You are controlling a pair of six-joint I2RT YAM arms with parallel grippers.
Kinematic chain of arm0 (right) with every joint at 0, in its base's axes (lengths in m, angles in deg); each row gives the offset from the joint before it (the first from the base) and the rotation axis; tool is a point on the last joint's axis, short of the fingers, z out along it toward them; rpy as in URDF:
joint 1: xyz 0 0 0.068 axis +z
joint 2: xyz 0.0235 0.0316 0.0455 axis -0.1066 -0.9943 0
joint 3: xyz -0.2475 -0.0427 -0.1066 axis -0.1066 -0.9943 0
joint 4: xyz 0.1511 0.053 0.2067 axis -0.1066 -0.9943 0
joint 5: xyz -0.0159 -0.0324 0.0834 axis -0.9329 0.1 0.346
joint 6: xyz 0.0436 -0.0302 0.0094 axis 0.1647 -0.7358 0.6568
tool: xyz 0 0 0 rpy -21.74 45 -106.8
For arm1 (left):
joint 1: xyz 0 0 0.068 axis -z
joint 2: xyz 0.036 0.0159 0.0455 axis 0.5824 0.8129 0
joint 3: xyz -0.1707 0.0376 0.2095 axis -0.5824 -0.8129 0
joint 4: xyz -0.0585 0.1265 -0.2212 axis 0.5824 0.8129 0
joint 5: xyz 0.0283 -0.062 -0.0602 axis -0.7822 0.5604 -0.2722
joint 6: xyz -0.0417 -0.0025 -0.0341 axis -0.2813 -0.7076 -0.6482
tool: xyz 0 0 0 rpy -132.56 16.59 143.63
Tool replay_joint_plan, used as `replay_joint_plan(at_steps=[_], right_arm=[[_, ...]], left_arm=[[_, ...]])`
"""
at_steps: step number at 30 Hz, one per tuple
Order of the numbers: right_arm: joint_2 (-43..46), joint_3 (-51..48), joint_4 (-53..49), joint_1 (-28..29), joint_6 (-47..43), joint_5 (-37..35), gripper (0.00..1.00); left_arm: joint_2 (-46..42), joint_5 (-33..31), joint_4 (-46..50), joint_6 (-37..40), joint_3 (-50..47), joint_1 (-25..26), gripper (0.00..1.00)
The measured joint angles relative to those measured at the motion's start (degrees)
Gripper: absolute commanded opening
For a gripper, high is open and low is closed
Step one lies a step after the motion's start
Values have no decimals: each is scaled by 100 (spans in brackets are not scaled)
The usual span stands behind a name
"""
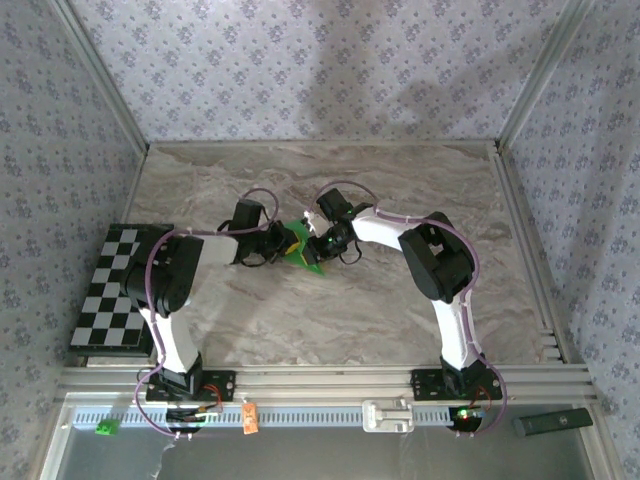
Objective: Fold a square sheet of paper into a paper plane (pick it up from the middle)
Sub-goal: Fourth fold the wing at the center of the table.
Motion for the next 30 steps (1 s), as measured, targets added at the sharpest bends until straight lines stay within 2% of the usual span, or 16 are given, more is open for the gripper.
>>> replay_joint_plan(at_steps=[12, 19, 30], right_arm=[[122, -190, 94, 2, -7, -127, 22], [153, -313, 221, -20, -24, -157, 11], [151, -470, 391, -297, 157, 546, 4]], left_arm=[[24, -37, 142, -33, 17, -4, 8], [24, -37, 179, -52, 55, -7, 9], [-240, -83, 170, -2, -31, -129, 16]])
